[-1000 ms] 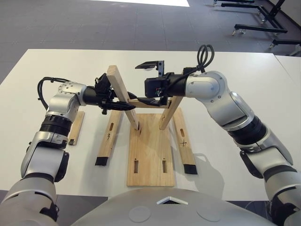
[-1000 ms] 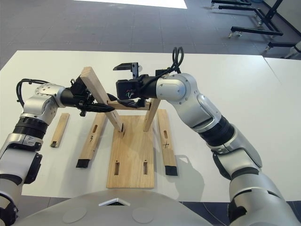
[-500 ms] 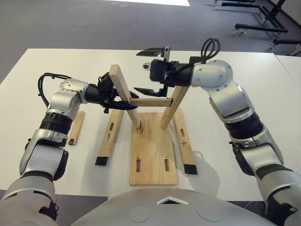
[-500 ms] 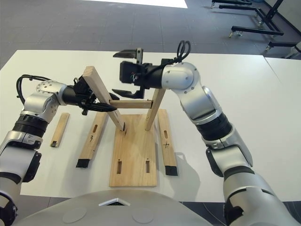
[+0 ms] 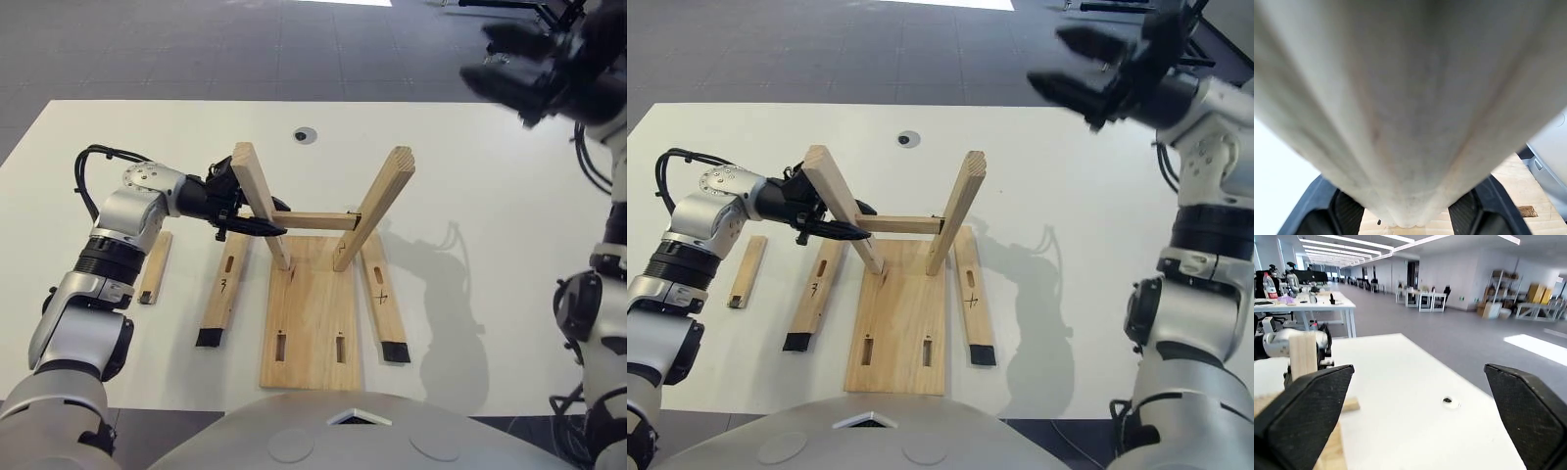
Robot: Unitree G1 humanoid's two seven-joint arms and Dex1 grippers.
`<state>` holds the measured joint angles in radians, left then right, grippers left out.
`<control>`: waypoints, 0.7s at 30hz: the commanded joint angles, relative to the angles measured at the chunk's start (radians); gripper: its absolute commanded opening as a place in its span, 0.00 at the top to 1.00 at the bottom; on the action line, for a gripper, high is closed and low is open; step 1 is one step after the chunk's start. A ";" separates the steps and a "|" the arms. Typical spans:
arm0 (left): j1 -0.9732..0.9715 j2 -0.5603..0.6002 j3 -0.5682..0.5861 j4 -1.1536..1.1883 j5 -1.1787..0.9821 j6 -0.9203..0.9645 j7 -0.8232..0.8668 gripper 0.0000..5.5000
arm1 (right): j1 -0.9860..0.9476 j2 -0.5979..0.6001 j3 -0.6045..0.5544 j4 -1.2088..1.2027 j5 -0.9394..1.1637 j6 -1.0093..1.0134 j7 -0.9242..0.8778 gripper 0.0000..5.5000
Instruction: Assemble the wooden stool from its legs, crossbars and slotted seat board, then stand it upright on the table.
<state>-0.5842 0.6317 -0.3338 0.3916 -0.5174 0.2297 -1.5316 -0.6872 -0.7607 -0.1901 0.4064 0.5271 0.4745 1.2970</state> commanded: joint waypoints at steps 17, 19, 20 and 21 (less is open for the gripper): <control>0.092 0.016 -0.116 0.051 0.185 0.013 0.033 0.63 | 0.145 0.175 0.196 -0.295 0.092 0.168 0.026 0.11; 0.082 0.010 -0.124 0.056 0.189 0.011 0.033 0.63 | 0.147 0.182 0.221 -0.291 0.065 0.158 0.028 0.11; 0.079 0.012 -0.129 0.055 0.195 0.009 0.032 0.63 | 0.142 0.187 0.235 -0.283 0.049 0.148 0.026 0.11; 0.077 0.014 -0.136 0.051 0.202 0.004 0.030 0.63 | 0.138 0.192 0.247 -0.275 0.035 0.140 0.021 0.11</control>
<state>-0.5858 0.6457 -0.3338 0.4015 -0.5291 0.2134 -1.5361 -0.5215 -0.6350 -0.0333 0.1685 0.5876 0.6305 1.3242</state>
